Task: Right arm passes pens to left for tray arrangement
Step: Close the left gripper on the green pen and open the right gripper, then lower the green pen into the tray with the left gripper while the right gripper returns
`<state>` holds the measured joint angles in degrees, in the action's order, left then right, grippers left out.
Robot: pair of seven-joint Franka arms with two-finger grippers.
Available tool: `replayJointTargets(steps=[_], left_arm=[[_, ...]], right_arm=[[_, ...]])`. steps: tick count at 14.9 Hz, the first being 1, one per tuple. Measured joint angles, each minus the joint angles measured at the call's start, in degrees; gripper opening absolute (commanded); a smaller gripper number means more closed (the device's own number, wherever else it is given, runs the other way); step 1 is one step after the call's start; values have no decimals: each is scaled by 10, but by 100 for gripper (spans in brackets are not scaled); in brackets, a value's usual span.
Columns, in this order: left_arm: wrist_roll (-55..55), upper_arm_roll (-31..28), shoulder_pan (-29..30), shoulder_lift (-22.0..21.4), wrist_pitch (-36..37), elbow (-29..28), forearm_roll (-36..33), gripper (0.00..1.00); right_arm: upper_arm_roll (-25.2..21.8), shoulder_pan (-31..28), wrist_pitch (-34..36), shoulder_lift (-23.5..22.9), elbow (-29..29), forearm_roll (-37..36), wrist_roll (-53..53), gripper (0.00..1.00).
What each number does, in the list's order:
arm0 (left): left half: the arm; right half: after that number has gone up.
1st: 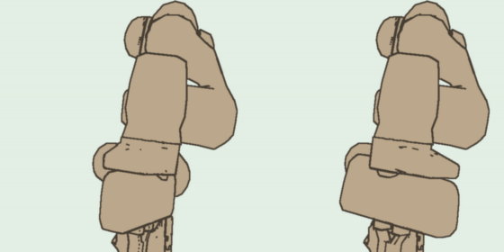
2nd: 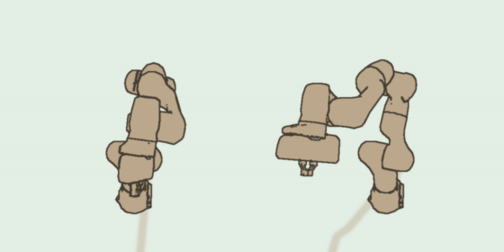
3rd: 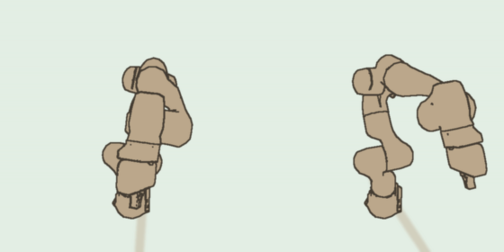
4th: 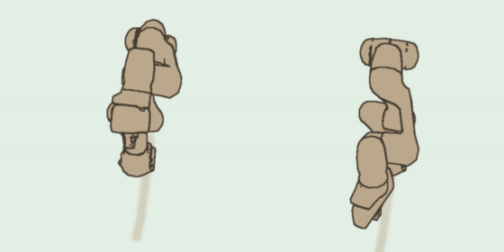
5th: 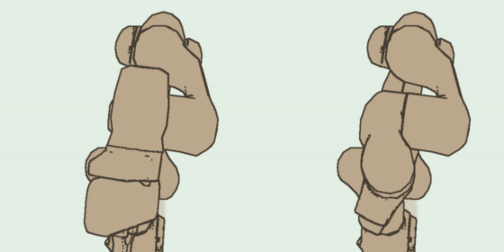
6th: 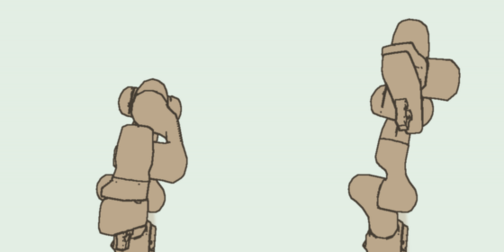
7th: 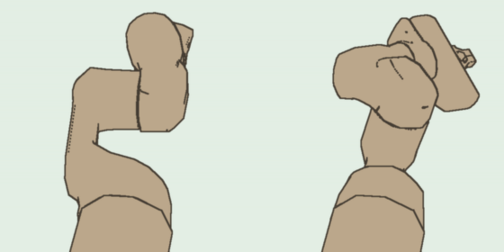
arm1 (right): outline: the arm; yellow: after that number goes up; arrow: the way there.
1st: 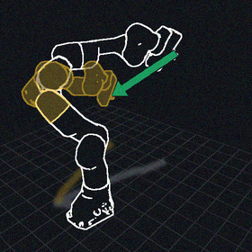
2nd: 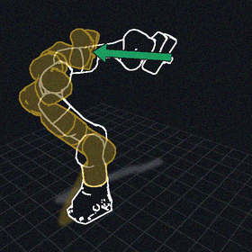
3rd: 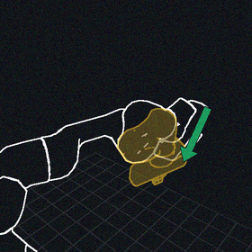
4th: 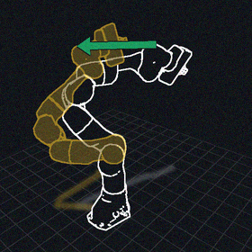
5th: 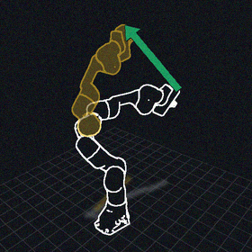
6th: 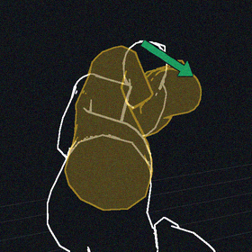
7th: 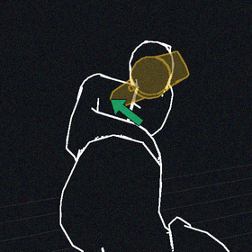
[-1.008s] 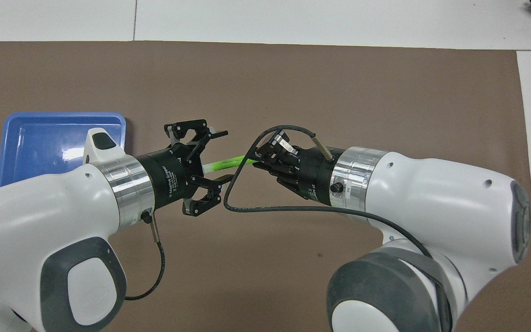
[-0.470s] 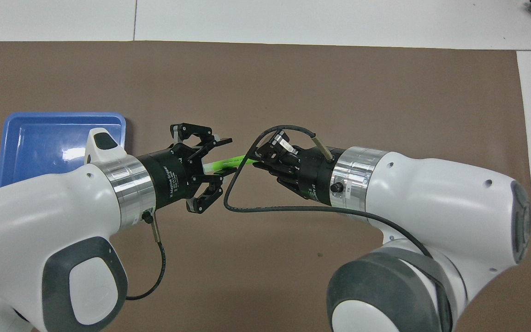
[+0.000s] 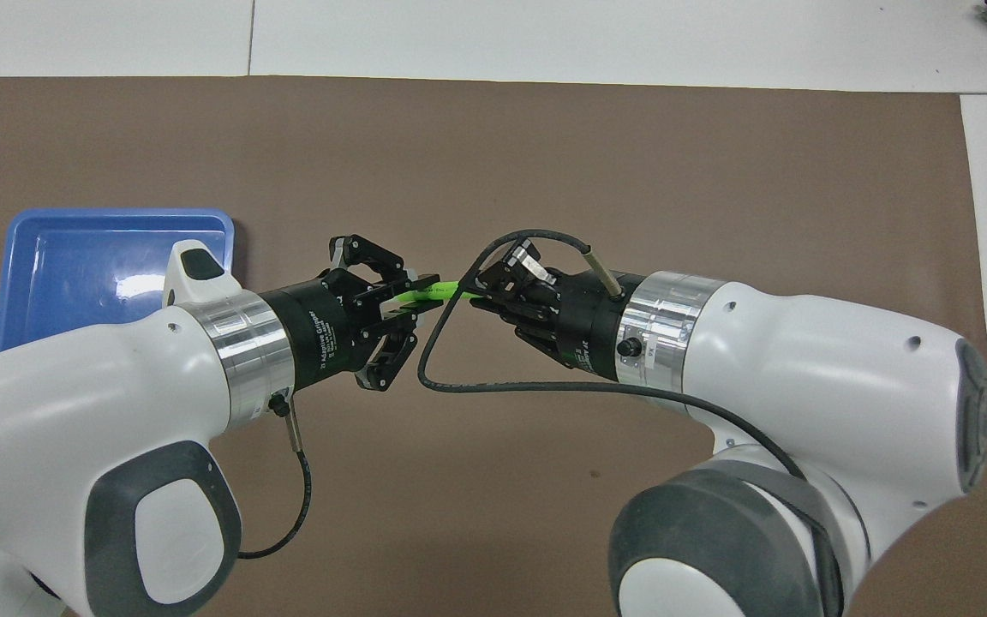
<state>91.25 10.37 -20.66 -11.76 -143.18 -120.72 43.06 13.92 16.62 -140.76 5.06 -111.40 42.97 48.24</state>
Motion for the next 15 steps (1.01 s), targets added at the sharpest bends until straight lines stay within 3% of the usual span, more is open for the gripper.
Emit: replayJointTargets(steps=[5,6,7,8,9,12,15], left_arm=[[-10,0,0,0,0,0,0,0],[-10,0,0,0,0,0,0,0],[-10,0,0,0,0,0,0,0],[-13,-1,0,0,0,0,0,0],[-18,-1,0,0,0,0,0,0],[-53,-1,0,0,7,0,-1,0],[-156,-4,10,-1,70,1,-1,0]], right_arm=[[0,0,0,0,0,1,0,0],[0,0,0,0,0,1,0,35],[0,0,0,0,0,1,0,61],[0,0,1,0,0,1,0,86],[0,0,1,0,0,1,0,100],[-1,0,1,0,0,1,0,100],[-3,-3,5,0,0,0,-1,100]])
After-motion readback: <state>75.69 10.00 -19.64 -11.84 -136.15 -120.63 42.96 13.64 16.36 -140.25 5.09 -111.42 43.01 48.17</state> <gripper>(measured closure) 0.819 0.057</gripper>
